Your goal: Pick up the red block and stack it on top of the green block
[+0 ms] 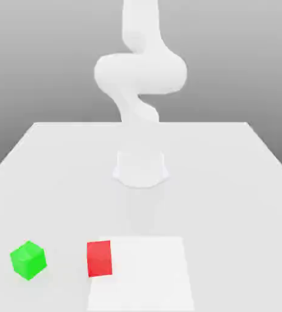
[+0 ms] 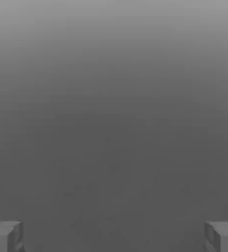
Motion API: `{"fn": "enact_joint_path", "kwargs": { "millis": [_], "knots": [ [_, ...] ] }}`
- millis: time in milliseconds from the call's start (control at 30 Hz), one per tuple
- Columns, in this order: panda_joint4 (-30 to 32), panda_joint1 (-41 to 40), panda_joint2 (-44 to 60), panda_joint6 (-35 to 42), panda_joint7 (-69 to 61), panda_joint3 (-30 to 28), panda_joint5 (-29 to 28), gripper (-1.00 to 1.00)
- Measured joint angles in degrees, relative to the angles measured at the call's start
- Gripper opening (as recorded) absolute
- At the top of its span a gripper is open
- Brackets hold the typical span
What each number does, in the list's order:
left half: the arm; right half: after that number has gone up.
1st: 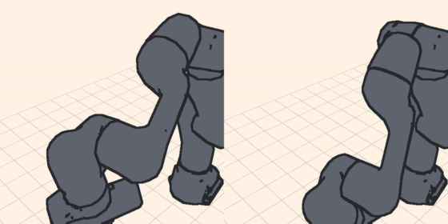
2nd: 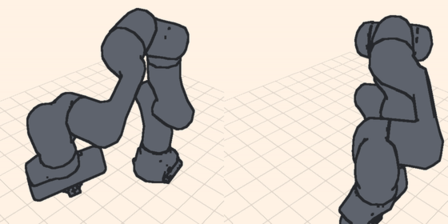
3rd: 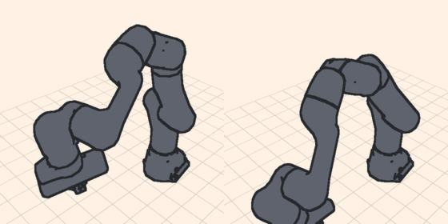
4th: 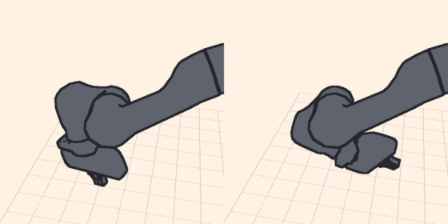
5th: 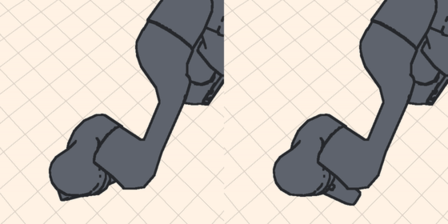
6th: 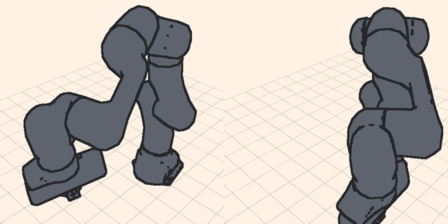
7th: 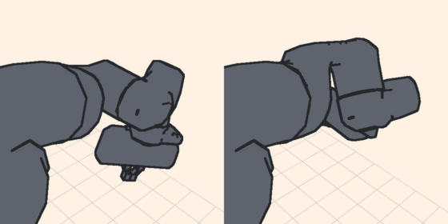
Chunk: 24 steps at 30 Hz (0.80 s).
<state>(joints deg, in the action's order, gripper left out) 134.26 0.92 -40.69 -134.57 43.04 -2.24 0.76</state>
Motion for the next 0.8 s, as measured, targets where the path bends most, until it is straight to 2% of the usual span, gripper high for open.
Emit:
{"fn": "enact_joint_path", "kwargs": {
  "millis": [433,667,800],
  "knots": [
    [13.1,2.6,27.7,-14.8,-14.8,-8.8,3.9,0.00],
    [20.2,0.7,41.9,-22.8,-19.8,-11.0,2.1,0.00],
    [20.1,-0.6,49.9,-29.0,-23.2,-9.1,5.4,0.00]
  ]
}}
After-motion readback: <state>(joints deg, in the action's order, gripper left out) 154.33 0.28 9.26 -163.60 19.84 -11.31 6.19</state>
